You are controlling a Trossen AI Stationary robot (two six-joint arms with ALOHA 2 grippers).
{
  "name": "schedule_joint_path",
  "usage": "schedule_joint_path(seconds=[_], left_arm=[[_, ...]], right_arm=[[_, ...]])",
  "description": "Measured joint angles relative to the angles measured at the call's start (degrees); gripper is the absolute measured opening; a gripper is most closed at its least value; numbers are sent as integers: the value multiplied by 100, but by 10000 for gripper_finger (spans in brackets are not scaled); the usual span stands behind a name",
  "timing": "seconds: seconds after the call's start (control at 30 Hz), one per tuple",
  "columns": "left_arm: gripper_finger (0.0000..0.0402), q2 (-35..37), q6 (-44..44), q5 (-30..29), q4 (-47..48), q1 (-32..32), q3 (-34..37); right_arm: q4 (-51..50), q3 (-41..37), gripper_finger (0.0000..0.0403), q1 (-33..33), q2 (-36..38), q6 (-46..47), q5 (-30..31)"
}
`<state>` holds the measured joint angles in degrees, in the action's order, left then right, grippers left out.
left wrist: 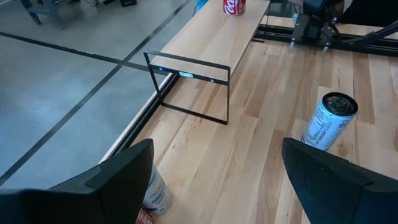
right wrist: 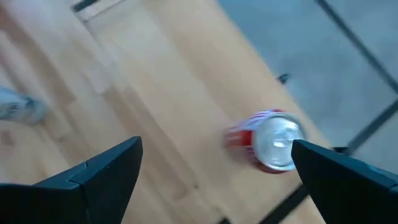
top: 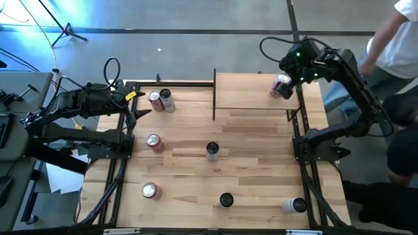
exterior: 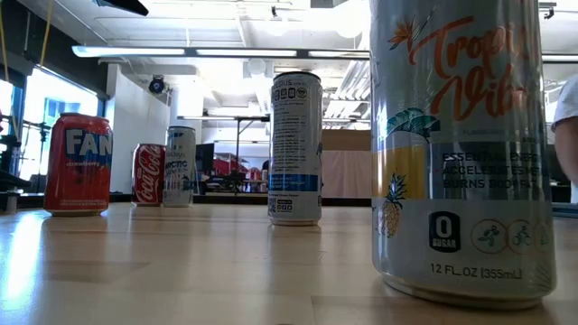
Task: Place canned beverage on shelf
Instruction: Put the red soda can on the shelf
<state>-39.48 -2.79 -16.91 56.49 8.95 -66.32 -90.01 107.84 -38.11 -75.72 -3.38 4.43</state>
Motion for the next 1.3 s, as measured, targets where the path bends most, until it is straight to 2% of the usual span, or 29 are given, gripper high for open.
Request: schedule_joint_path(seconds=[0.43, 0.8, 0.97, 1.07, 1.3], left_arm=[[335, -1, 0, 0, 2, 0, 0], [335, -1, 0, 0, 2, 0, 2], [335, -1, 0, 0, 1, 1, 1], [335, 0, 0, 0, 0, 0, 1], [335, 0, 0, 0, 1, 0, 1]], right_arm=[[-1, 13, 400, -1266, 2, -168, 210], [5, -152, 400, -1549, 4, -145, 132], [650, -163, 400, -1535, 31, 779, -276], [1271, -163, 400, -1325, 98, 1284, -229], [1615, -222, 400, -336, 107, 2803, 1192]])
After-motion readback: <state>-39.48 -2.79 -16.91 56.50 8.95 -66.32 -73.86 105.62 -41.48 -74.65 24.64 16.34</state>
